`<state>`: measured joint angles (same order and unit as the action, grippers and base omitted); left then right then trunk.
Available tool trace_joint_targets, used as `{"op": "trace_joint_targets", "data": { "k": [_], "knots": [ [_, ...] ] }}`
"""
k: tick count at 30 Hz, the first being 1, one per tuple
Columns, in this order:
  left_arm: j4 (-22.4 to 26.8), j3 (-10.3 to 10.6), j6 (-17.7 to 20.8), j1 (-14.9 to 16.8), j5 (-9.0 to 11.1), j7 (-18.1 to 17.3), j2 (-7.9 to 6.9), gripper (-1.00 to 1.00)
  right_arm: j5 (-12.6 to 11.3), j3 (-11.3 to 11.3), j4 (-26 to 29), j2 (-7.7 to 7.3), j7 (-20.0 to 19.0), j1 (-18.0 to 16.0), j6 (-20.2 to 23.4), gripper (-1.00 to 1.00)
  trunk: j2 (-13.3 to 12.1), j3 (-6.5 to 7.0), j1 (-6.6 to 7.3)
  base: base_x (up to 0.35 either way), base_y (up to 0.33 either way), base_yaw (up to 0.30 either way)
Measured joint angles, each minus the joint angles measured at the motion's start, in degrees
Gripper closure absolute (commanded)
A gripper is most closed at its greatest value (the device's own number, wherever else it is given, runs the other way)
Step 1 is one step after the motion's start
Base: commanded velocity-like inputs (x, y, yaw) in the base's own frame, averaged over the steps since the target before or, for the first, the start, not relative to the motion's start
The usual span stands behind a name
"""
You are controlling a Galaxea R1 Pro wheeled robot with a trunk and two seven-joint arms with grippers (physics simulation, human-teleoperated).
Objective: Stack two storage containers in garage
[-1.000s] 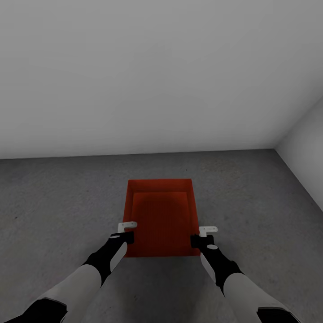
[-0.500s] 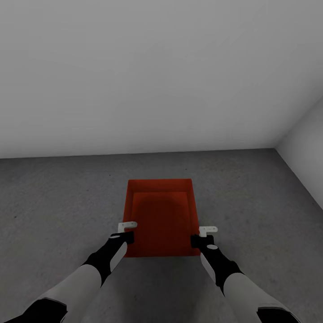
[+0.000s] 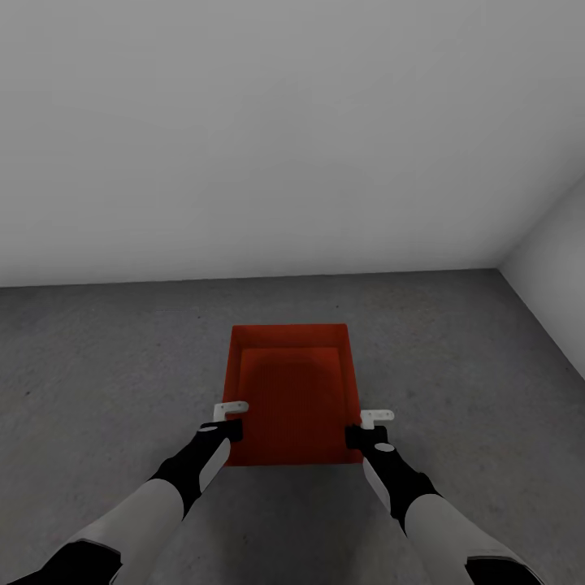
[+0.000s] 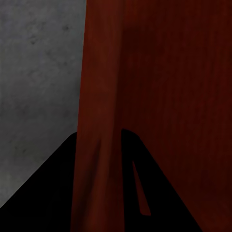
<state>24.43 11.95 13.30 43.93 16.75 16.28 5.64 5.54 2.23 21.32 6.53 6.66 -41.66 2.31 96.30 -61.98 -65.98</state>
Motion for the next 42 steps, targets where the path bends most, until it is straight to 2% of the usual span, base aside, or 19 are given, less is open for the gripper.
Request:
{"op": "trace_joint_targets", "data": {
  "k": [21,29,42],
  "knots": [
    [0.06,-0.02,0.06,0.0,-0.03,0.01,0.01,1.0,0.05,0.06,0.01,-0.01,-0.06,0.0,0.0,1.0,0.0,0.0,0.0,0.0,0.0,0.0],
    [-0.14,0.35,-0.27,-0.02,0.85,0.04,-0.11,1.0,0.01,-0.12,-0.01,0.02,0.07,-0.02,0.0,1.0,0.0,0.0,0.0,0.0,-0.058,0.0],
    [-0.08,0.43,-0.21,-0.03,0.83,0.05,-0.16,1.0,0.05,-0.08,-0.02,0.05,0.07,-0.02,0.0,1.0,0.0,0.0,0.0,0.0,-0.008,0.0]
  ]
}}
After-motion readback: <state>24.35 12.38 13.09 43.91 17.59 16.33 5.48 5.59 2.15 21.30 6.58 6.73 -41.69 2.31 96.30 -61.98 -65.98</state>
